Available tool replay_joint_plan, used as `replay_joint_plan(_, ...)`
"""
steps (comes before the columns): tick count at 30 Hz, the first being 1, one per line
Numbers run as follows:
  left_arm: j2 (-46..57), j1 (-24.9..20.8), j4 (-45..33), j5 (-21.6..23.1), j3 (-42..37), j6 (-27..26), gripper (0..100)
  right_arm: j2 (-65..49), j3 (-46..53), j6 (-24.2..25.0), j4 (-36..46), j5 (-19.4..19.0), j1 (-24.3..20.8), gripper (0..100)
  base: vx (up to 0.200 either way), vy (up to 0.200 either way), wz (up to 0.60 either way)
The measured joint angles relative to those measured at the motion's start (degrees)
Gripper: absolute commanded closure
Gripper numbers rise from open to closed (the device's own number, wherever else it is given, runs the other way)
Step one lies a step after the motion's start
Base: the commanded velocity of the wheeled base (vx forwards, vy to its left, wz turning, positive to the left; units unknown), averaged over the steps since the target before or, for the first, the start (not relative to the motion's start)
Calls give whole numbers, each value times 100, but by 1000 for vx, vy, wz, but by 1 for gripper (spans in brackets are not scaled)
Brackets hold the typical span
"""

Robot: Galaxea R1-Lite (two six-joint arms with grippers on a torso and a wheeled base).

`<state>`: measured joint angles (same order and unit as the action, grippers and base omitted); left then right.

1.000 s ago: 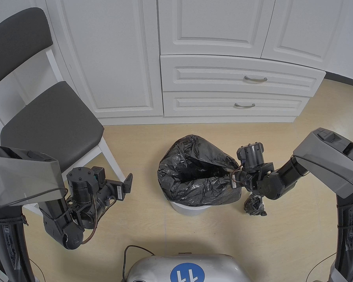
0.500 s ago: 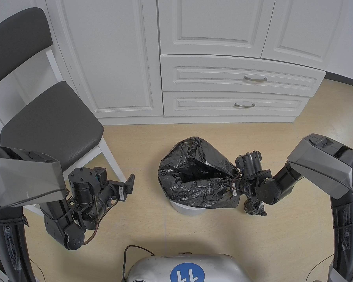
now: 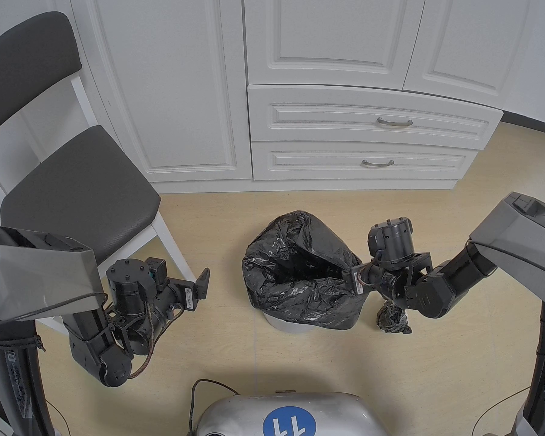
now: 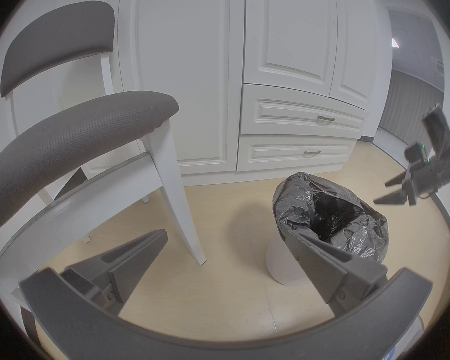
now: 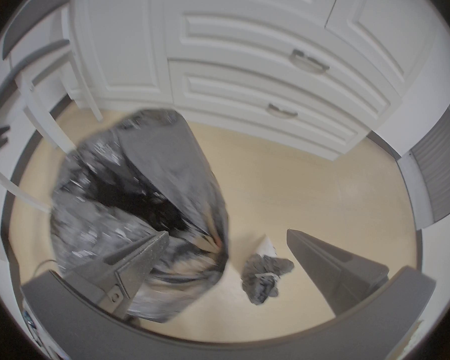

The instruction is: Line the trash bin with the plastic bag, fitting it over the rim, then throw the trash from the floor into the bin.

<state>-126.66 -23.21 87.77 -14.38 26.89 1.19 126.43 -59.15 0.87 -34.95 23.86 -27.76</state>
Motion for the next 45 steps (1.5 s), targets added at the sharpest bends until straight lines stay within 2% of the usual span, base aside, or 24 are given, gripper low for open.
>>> replay_joint_plan(5, 4, -7, 1, 0, 0, -2, 0, -16, 2, 22, -886, -51, -232, 0, 0, 0, 0)
replay_joint_plan(12, 21, -27, 1, -9, -20, 0, 0, 835, -297, -146, -1904, -46, -488, 0, 0, 0, 0)
replay_joint_plan(21, 28, -32, 0, -11, -29, 6, 0, 1235, 63, -425, -2060, -108, -763, 0, 0, 0, 0)
replay_joint_plan(27, 30, -32, 0, -11, -35, 9, 0, 985, 846, -795, -2075, -679, -962, 0, 0, 0, 0)
replay_joint_plan(30, 34, -32, 1, -11, -46, 11, 0, 891, 1051, -869, -2075, -813, -1100, 0, 0, 0, 0)
replay_joint_plan(37, 52, -32, 1, -9, -72, 57, 0, 794, 1064, -819, -2293, -820, -1096, 0, 0, 0, 0)
replay_joint_plan(45, 48, -16, 1, -11, -61, 83, 0, 689, 352, -666, -2398, -602, -581, 0, 0, 0, 0)
